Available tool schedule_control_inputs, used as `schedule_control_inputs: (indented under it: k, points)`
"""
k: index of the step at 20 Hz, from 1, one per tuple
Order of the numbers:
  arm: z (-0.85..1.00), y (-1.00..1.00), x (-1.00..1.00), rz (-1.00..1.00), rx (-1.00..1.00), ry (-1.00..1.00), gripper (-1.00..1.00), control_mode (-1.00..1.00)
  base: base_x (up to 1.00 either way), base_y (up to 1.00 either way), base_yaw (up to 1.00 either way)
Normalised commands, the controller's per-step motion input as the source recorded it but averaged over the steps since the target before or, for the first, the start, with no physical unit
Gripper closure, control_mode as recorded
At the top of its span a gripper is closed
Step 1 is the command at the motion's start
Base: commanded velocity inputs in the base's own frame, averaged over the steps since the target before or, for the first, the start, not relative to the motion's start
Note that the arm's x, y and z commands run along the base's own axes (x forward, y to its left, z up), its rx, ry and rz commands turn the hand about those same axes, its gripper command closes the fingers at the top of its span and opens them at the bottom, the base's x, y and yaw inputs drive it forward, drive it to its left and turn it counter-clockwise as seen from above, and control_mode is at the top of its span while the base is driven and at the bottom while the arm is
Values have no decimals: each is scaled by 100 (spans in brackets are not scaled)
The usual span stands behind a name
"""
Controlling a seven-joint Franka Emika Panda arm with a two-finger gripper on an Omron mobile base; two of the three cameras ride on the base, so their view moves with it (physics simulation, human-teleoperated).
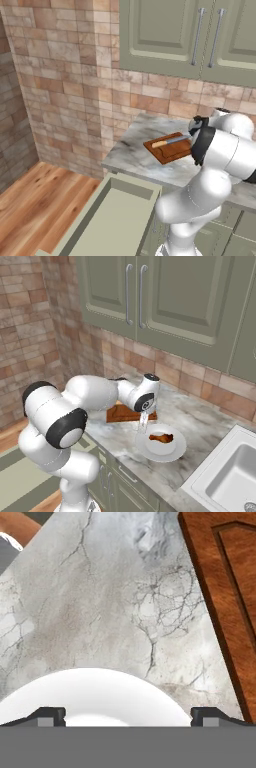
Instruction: Pick up the knife from the drawer and place it on the cutting board. Then place the meat from the plate to the cutting board.
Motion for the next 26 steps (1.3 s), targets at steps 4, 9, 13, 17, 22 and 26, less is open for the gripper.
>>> schedule_control_inputs:
  k: [4, 9, 13, 17, 22, 26]
  points:
    - [0, -40, -1, 3, 0, 0, -100, -100, 0, 0, 0]
    - [0, -41, -5, 0, 0, 0, -100, -100, 0, 0, 0]
    - [0, -33, -4, 0, 0, 0, -100, -100, 0, 0, 0]
    - [-3, -25, -12, 0, 0, 0, -100, -100, 0, 0, 0]
    - [-21, -8, -11, 0, 0, 0, -100, -100, 0, 0, 0]
    - [-26, 0, -11, 0, 0, 0, -100, -100, 0, 0, 0]
